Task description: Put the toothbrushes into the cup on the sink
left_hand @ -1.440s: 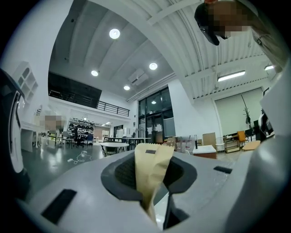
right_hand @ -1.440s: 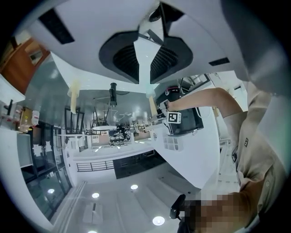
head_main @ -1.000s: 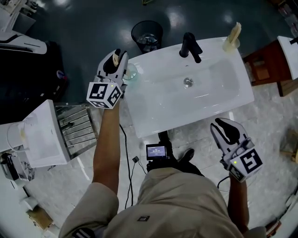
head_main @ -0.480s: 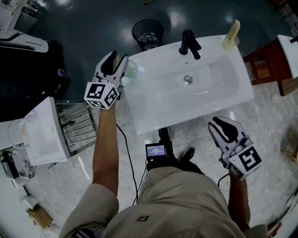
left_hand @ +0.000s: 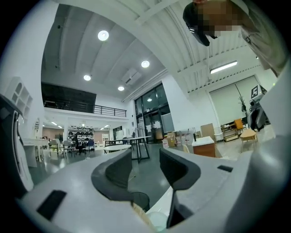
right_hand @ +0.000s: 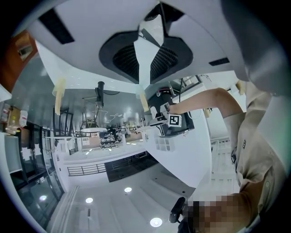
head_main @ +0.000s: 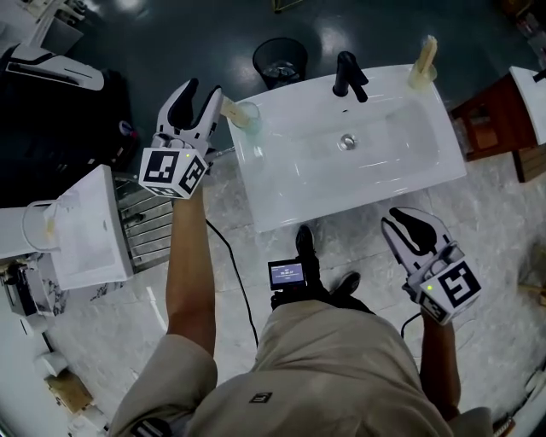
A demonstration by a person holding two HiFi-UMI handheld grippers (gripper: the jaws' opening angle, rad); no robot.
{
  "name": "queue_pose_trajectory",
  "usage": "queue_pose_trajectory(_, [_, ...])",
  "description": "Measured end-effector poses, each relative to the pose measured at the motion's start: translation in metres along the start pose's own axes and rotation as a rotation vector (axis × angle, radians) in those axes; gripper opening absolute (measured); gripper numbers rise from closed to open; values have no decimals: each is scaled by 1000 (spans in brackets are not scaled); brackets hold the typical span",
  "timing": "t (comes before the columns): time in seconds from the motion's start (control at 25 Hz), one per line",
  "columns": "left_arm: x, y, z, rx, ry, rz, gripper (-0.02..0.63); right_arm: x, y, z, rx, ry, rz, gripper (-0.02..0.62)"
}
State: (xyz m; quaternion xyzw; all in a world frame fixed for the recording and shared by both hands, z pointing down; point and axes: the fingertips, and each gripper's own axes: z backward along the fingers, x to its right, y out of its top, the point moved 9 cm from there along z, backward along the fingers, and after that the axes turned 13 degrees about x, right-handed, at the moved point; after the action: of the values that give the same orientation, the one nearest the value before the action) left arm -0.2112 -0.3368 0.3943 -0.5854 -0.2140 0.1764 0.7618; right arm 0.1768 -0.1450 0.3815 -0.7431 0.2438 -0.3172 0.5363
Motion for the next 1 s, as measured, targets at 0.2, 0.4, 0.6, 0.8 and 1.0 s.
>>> queue_pose_trajectory(0.2, [29, 81, 12, 89, -45, -67, 172, -16, 16, 19, 25, 25, 60, 74])
queue_pose_trajectory(0.4, [80, 163, 39, 168, -74, -120, 75, -32, 31, 50, 80, 54, 124, 74])
queue_pose_trajectory(0.6, [139, 225, 76, 164, -93, -112, 6, -51, 54, 86, 160, 95, 162, 64])
queue_pose_trajectory(0.8, [200, 258, 111, 86, -124, -76, 5, -68, 82, 122, 255, 125, 198, 15])
queue_pose_trajectory(1.0, [265, 275, 144, 38, -160, -78, 5, -86, 96, 157, 272, 160, 267, 5])
